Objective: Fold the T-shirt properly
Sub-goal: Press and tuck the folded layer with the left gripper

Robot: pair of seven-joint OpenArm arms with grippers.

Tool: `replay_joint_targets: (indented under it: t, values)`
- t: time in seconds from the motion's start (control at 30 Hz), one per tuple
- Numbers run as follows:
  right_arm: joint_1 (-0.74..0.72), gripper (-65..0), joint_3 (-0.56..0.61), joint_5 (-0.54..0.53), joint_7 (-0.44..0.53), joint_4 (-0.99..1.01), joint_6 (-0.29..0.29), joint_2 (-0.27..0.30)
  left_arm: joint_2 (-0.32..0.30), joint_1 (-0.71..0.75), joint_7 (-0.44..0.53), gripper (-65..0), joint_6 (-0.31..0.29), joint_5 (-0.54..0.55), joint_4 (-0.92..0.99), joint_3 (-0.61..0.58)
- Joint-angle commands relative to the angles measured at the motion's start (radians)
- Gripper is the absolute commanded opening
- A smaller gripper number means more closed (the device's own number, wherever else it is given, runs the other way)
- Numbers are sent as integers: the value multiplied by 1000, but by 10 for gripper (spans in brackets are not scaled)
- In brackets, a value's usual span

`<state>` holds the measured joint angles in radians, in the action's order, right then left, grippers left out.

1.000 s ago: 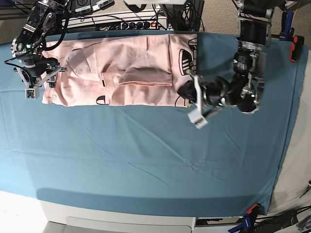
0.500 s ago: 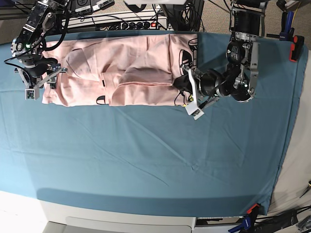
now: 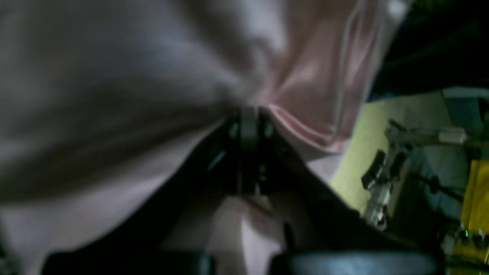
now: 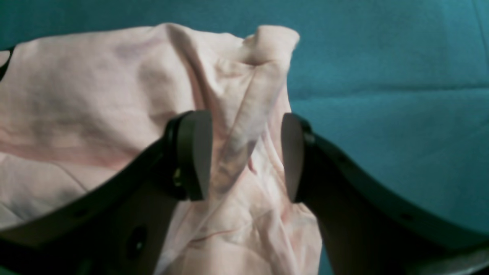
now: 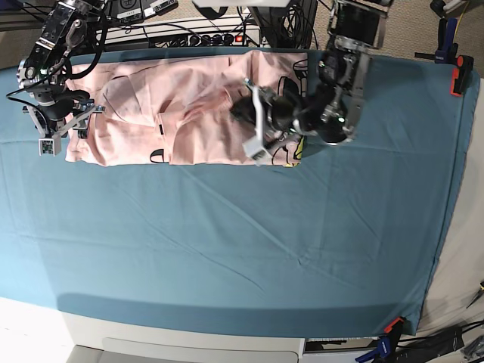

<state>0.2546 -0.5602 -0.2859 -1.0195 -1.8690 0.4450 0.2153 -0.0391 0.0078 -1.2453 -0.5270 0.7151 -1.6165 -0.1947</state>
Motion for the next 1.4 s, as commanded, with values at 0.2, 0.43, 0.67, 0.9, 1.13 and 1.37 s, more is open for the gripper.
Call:
replay_joint_targets:
  t: [0.2, 0.43, 0.67, 0.9, 1.13, 1.37]
  values:
    - [-8, -356, -5, -6, 26, -15, -1, 14, 60, -6, -8, -650, -89, 221, -18, -85]
    - [-8, -356, -5, -5, 26, -15, 0, 14, 75, -45, -151, -650, -171, 642, -18, -90]
    - [-8, -356, -5, -5, 21, -15, 0, 14, 48, -74, -90, -650, -136, 261, -78, 22]
    - [-8, -356, -5, -6, 22, -15, 0, 14, -58, -68, -11, -650, -34, 71, -149, 188]
    - [-8, -356, -4, -13, 26, -15, -1, 14, -68, 45, -10, -650, -10, 65, -149, 201]
    - [-8, -356, -4, -13, 26, -15, 0, 14, -39, 81, 48, -650, 21, -41, -149, 140]
